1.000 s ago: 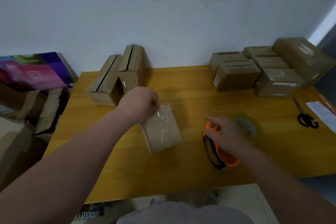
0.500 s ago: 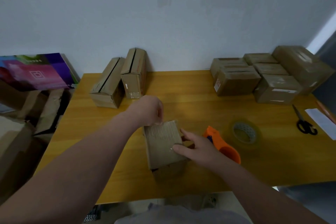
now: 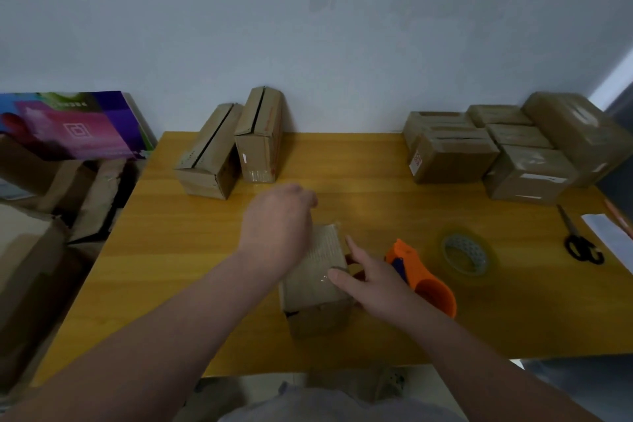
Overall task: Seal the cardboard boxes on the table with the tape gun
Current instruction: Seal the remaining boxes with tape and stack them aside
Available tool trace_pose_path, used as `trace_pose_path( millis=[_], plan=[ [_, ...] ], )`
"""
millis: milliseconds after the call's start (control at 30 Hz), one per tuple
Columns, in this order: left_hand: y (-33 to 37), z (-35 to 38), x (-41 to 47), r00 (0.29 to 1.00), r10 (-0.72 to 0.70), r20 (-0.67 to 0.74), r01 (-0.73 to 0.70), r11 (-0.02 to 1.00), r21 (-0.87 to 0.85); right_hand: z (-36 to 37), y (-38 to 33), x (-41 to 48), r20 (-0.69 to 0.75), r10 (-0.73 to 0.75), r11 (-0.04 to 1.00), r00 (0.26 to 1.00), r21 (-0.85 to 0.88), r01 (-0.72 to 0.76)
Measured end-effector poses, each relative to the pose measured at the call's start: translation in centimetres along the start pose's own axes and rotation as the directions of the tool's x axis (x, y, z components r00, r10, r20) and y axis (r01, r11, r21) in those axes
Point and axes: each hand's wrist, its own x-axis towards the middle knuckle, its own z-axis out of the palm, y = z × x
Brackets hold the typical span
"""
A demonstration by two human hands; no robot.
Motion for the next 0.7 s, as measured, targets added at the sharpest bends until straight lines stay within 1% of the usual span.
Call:
trace_pose_path(
  millis=[67, 133, 200, 233, 267, 300, 333, 367, 433, 500, 600, 700],
  plan=[
    [0.2, 0.5, -2.4, 0.986, 0.131, 0.108, -0.137, 0.989, 0.059, 0.0, 0.1, 0.0, -0.025, -0.015, 0.999, 1.000, -0.030, 0.014],
    [-0.3, 1.1, -4.4, 0.957, 0.227, 0.179, -0.239, 0.970, 0.049, 0.0, 0.0, 0.0, -0.034, -0.039, 0.996, 0.999, -0.081, 0.036],
    [-0.7, 1.4, -5.4, 0.939, 0.248, 0.240, -0.268, 0.962, 0.055, -0.1, -0.3, -0.2, -0.059, -0.096, 0.987, 0.994, -0.139, 0.087],
    [-0.6, 1.3, -5.7, 0.932, 0.241, 0.270, -0.268, 0.961, 0.067, -0.2, -0.3, -0.2, -0.096, -0.128, 0.982, 0.987, -0.151, 0.112],
    [-0.4, 1.2, -5.9, 0.923, 0.231, 0.308, -0.263, 0.962, 0.067, -0.5, -0.3, 0.0, -0.152, -0.146, 0.984, 0.978, -0.128, 0.127],
    [-0.4, 1.3, -6.1, 0.904, 0.220, 0.366, -0.265, 0.961, 0.076, -0.8, -0.3, 0.1, -0.208, -0.131, 0.991, 0.969, -0.066, 0.120],
    [-0.7, 1.5, -6.1, 0.900, 0.239, 0.364, -0.288, 0.954, 0.086, -1.2, -0.2, 0.4, -0.259, -0.099, 0.994, 0.961, 0.015, 0.106],
    [-0.7, 1.4, -6.1, 0.888, 0.236, 0.393, -0.287, 0.955, 0.075, -1.6, -0.1, 0.8, -0.305, -0.062, 0.992, 0.950, 0.088, 0.093],
    [-0.7, 1.2, -5.9, 0.873, 0.283, 0.397, -0.326, 0.944, 0.044, -2.5, 0.0, 1.9, -0.329, -0.005, 0.984, 0.944, 0.168, 0.063],
    [-0.8, 1.4, -5.7, 0.856, 0.339, 0.391, -0.367, 0.930, -0.004, -3.3, -0.4, 2.5, -0.249, 0.031, 0.971, 0.968, 0.238, 0.030],
    [-0.8, 1.4, -5.3, 0.826, 0.403, 0.393, -0.426, 0.904, -0.032, -3.8, -1.1, 3.0, -0.059, 0.027, 0.953, 0.998, 0.301, -0.007],
    [-0.5, 1.5, -5.3, 0.811, 0.421, 0.407, -0.446, 0.894, -0.035, -3.8, -1.4, 3.4, 0.030, 0.012, 0.949, 0.999, 0.316, -0.021]
  ],
)
